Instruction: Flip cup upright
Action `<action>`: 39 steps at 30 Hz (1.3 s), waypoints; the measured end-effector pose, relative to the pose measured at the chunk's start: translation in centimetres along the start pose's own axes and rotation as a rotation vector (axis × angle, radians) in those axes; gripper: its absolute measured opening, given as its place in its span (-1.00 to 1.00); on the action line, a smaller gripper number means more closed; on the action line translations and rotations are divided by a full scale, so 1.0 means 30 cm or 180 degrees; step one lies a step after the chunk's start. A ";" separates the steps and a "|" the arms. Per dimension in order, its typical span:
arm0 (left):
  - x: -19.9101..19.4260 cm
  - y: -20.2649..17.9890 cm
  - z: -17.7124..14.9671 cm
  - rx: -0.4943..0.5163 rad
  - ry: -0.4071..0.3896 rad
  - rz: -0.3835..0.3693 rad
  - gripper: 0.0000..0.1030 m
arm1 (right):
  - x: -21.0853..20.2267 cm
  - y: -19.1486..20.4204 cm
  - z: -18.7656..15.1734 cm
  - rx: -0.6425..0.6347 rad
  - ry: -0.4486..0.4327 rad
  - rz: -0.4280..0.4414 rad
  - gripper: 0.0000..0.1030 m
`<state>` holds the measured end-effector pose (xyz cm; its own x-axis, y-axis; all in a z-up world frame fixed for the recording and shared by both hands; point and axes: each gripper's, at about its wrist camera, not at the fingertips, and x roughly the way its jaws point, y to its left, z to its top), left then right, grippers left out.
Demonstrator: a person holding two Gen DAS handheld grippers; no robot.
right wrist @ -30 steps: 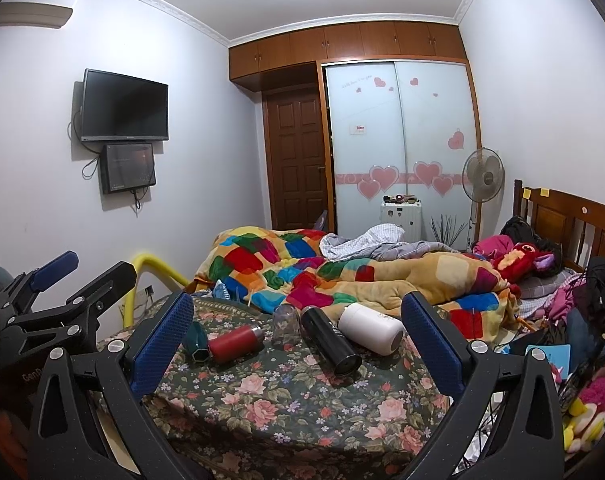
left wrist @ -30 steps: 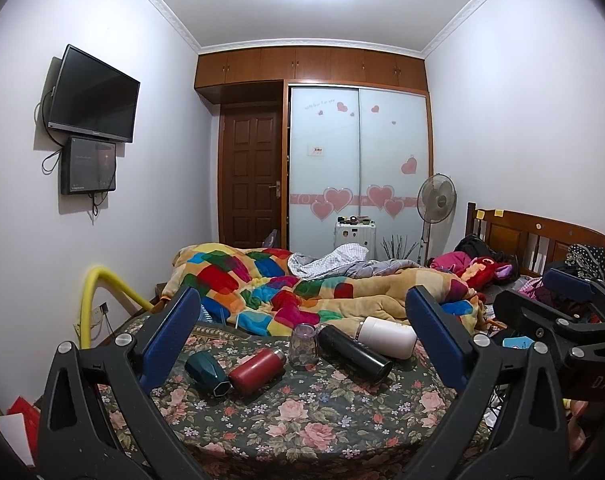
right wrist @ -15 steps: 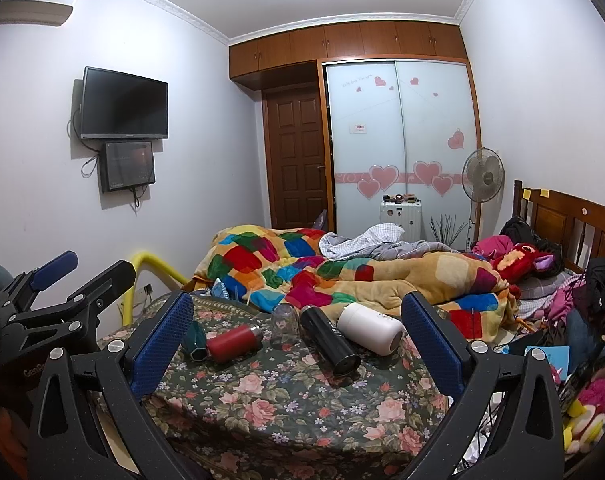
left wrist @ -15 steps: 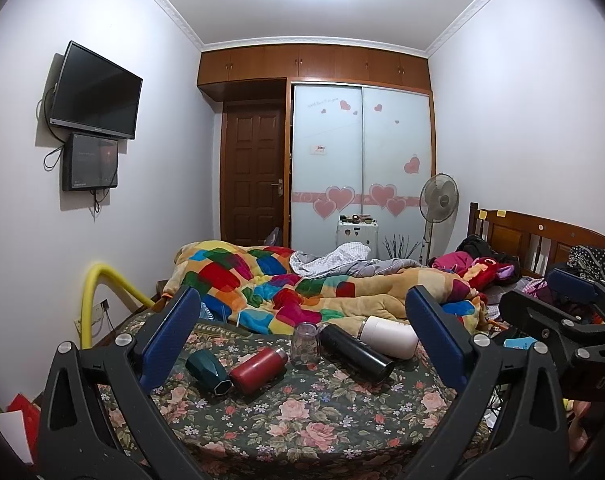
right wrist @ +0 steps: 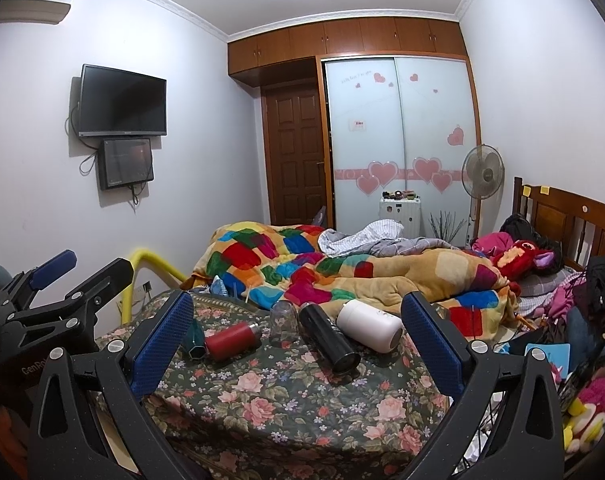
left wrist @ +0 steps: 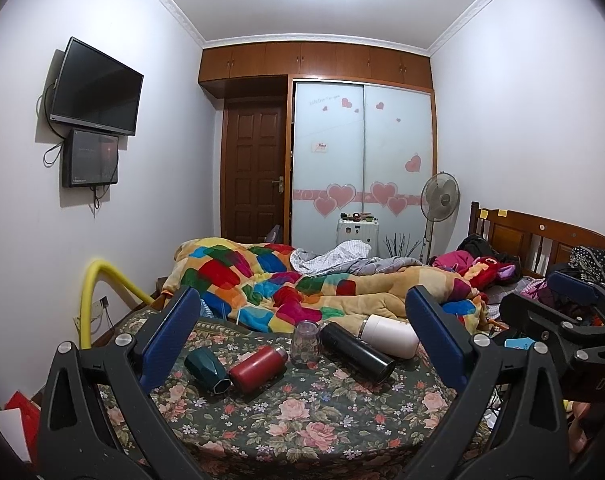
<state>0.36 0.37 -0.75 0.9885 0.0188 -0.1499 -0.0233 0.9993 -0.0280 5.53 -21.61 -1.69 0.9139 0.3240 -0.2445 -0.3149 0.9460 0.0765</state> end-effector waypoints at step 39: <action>1.204 0.279 -0.551 0.0408 0.2740 -0.0139 0.73 | 0.464 -0.186 -0.130 0.0369 0.1033 -0.0302 1.00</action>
<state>33.41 8.90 -22.74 0.5305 0.0019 -0.8477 0.0802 0.9954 0.0524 19.00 -22.41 -9.28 0.8028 0.2332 -0.5487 -0.1845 0.9723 0.1433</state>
